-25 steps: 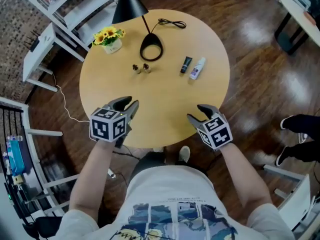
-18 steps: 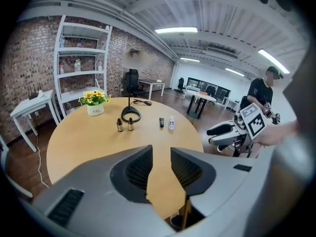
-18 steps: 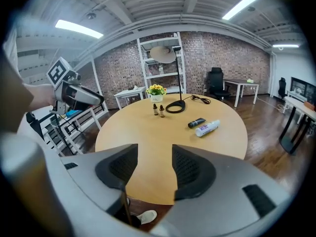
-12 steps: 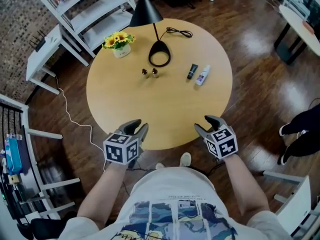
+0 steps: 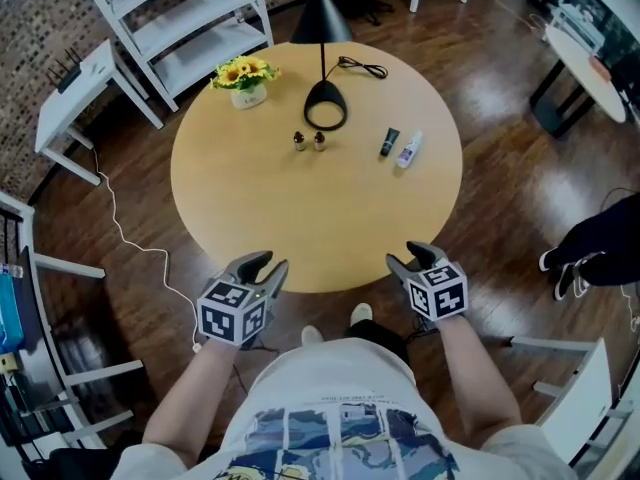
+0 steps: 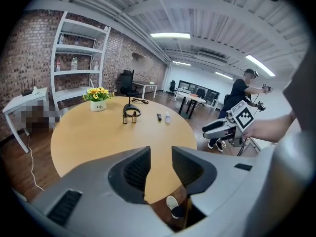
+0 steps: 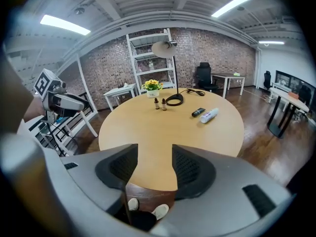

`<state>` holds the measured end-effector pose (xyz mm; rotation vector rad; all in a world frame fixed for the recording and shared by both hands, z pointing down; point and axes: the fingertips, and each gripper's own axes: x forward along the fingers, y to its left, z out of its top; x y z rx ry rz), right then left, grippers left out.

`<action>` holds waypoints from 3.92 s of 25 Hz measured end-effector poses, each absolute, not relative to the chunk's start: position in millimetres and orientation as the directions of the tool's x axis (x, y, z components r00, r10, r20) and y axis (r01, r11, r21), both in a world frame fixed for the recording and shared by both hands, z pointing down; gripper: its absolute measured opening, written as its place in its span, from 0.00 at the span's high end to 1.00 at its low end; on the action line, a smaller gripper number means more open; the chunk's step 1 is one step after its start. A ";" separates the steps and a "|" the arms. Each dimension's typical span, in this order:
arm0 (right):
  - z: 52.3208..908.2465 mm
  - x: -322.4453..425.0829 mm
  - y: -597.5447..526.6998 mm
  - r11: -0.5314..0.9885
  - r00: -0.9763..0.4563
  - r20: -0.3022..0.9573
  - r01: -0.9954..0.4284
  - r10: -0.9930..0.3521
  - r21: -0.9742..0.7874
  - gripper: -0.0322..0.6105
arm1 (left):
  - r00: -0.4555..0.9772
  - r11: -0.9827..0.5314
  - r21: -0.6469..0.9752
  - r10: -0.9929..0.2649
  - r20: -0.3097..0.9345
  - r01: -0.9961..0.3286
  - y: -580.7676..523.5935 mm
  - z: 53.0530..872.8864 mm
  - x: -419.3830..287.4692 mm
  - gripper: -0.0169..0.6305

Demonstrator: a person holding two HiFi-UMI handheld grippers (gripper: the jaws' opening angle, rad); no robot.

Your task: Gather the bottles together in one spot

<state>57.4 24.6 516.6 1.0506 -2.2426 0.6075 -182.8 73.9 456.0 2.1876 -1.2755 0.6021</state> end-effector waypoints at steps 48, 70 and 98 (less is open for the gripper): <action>651.8 55.3 -354.4 0.479 -0.217 0.860 -0.877 -0.462 0.036 0.66 | 0.298 -0.169 0.248 -0.627 0.720 -0.954 -10.8 486.1 -171.0 0.77; 604.2 46.4 -333.0 0.616 -0.291 0.783 -0.774 -0.550 0.144 0.79 | 0.334 -0.226 0.247 -0.611 0.718 -0.942 -13.2 488.2 -164.1 0.77; 399.6 -39.6 -11.5 0.688 -0.601 0.474 -0.725 -0.643 0.015 0.79 | 0.818 -0.702 0.430 -0.422 0.392 -0.568 -30.6 367.1 -97.0 0.76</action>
